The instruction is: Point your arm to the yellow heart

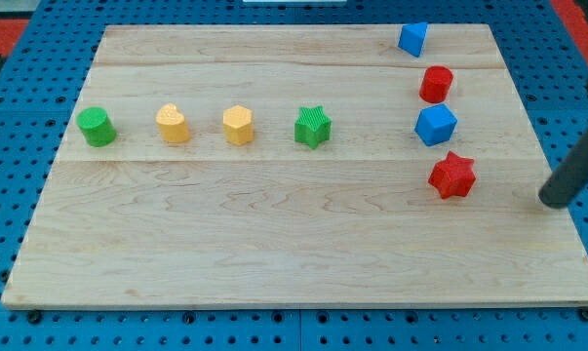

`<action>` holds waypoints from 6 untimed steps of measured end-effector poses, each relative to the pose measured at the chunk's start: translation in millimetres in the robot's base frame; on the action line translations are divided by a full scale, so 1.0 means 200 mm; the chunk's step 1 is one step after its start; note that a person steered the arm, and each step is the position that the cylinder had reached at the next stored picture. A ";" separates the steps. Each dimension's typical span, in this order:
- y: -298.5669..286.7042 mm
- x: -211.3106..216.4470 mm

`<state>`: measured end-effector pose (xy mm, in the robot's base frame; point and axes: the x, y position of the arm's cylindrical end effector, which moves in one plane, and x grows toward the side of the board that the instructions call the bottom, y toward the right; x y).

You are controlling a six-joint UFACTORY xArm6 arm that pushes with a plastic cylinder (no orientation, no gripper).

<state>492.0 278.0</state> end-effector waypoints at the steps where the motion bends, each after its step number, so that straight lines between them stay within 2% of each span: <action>1: -0.24 -0.16; 3: -0.58 -0.25; 4: -0.90 -0.20; 6: -1.77 -0.25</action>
